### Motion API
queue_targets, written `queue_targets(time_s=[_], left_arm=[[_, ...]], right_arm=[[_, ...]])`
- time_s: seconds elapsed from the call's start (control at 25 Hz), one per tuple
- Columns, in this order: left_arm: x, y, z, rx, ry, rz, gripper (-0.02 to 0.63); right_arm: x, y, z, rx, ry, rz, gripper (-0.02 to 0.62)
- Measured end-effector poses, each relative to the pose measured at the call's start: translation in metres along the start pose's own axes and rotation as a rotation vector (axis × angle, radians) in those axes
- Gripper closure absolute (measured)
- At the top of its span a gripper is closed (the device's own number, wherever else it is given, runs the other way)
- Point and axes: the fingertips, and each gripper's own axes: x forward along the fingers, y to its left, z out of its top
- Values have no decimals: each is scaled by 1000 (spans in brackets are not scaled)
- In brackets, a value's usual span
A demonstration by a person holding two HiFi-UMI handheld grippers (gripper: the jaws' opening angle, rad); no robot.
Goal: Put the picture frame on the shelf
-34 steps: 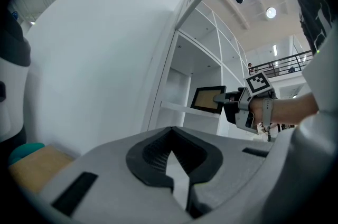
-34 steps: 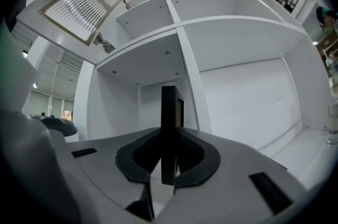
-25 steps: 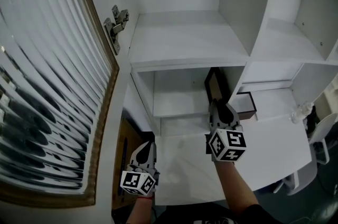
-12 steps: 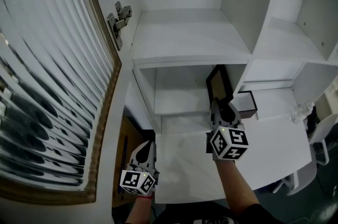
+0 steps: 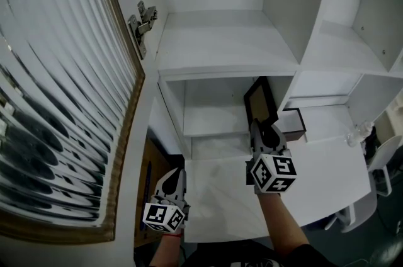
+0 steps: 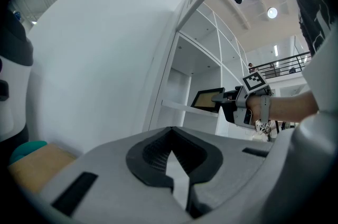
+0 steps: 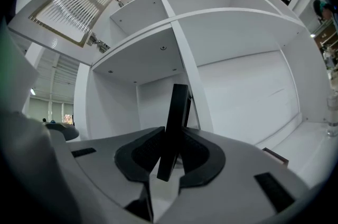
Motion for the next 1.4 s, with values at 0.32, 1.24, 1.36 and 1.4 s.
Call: queue_targets(time_s=[0.32,1.24,1.36,1.4], left_arm=[[-3,-2,-2,-5,4,-1,603],[-10,7,-3,-11,6,8,603],[-11,8,-3,-7,9,9,603],[-11,8,-3,-8,8,10,603]], right_arm=[[-8,4,-4,5,15,23,526],[9,0,-9,59,29,-49,518],[8,1,-10,75,24,-39,518],[7,2,-10,78,21,-33,518]])
